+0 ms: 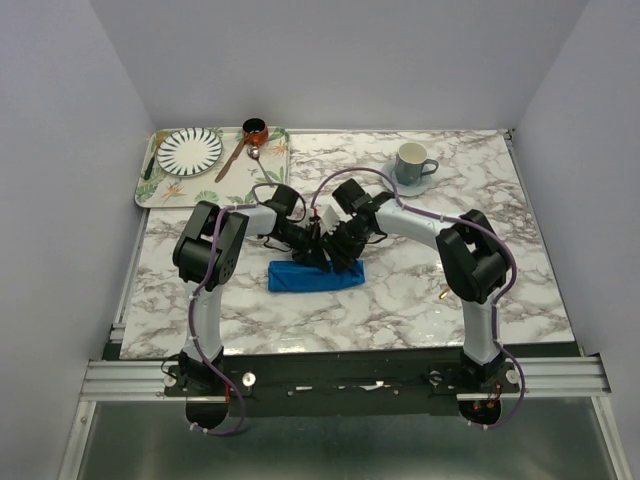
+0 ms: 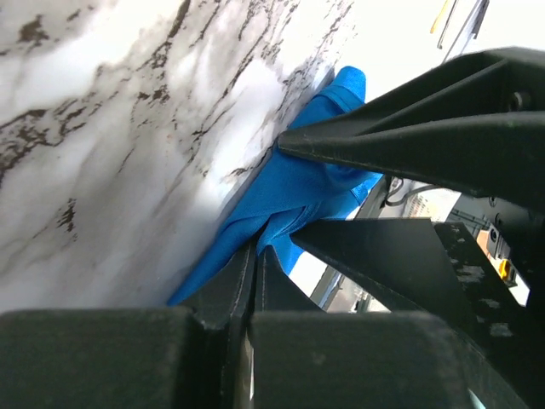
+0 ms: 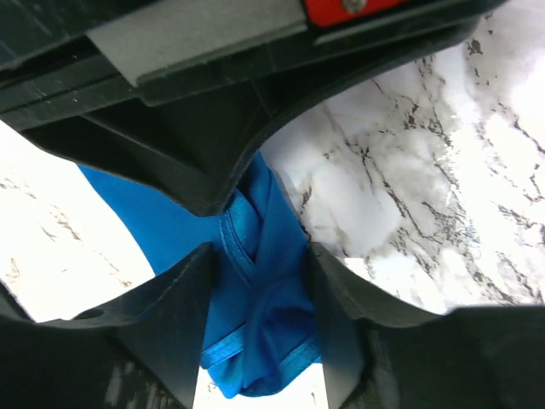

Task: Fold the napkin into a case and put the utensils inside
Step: Stuff the top corner of the smaller-rectangle-folded napkin at the center of the board.

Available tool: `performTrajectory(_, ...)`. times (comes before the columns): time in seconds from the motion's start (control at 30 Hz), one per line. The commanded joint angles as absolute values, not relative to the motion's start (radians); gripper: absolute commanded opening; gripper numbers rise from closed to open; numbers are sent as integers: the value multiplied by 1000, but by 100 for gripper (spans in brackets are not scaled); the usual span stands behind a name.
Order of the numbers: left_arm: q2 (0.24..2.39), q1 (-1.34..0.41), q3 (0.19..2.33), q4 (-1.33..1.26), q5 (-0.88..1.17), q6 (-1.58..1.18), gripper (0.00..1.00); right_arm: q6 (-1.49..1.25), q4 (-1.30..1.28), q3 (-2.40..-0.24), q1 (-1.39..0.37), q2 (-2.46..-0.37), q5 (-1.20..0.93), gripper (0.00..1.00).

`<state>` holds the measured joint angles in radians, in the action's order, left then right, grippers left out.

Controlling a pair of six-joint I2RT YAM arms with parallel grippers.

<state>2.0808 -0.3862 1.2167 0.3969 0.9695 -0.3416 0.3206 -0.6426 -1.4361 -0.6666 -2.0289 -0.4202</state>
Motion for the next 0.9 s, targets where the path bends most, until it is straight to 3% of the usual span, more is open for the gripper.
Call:
performTrajectory(0.0,2082,-368,1200,374,950,-324,9,360,-658,-1407,-683,-2072,-285,52)
performTrajectory(0.23,2033,-345,1207,464,957,-230,36,359,-661,-1401,-684,-2079,-273,49)
performTrajectory(0.33,2019,-334,1216,535,956,-161,38,359,-663,-1402,-686,-2079,-275,48)
performTrajectory(0.63,1996,-314,1207,638,922,-29,38,357,-670,-1410,-684,-2083,-284,47)
performTrajectory(0.77,2005,-316,1219,618,925,-40,31,365,-673,-1419,-684,-2080,-313,47)
performTrajectory(0.87,2009,-321,1232,614,934,-44,16,371,-675,-1428,-684,-2079,-336,47)
